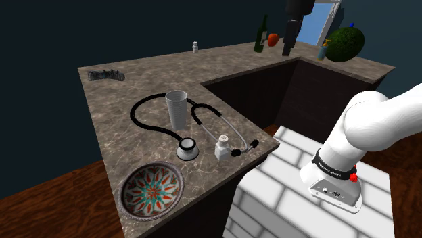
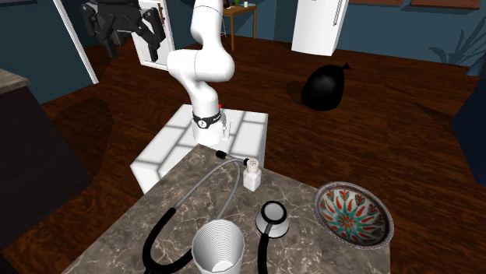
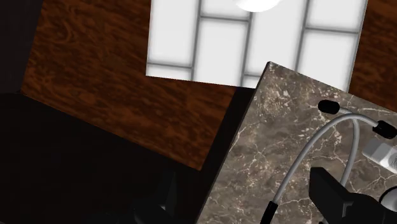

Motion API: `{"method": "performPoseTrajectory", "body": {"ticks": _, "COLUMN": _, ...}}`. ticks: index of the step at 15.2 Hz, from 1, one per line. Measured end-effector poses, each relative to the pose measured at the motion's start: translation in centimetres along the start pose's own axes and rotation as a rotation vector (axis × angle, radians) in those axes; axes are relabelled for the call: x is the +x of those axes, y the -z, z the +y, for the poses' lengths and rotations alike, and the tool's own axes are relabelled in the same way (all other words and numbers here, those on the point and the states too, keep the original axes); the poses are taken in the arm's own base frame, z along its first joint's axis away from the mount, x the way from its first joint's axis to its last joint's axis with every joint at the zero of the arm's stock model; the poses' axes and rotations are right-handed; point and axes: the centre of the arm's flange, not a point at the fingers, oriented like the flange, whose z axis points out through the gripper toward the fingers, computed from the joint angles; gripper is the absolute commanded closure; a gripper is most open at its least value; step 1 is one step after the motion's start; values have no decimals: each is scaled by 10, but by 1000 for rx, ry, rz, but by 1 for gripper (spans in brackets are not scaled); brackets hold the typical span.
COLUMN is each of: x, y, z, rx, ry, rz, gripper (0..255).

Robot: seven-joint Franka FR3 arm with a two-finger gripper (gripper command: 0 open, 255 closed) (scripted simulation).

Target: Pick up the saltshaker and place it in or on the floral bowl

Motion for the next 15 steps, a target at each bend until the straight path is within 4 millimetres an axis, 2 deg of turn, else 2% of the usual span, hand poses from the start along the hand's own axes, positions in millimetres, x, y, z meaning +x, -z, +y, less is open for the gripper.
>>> {"method": "performPoseTrajectory", "body": {"ticks": 1, "x": 0, "y": 0, "z": 0, "rx": 0, "ry": 0, "rz": 0, "gripper": 0}}
{"method": "performPoseTrajectory", "body": {"ticks": 3, "x": 4, "y": -9, "z": -13, "rx": -2, "ry": -1, "rz": 6, "gripper": 0}}
{"method": "performPoseTrajectory", "body": {"ticks": 7, "x": 7, "y": -35, "z": -56, "rx": -7, "ry": -3, "rz": 25, "gripper": 0}}
{"method": "performPoseTrajectory", "body": {"ticks": 15, "x": 31, "y": -89, "z": -147, "rx": -16, "ry": -9, "rz": 64, "gripper": 0}}
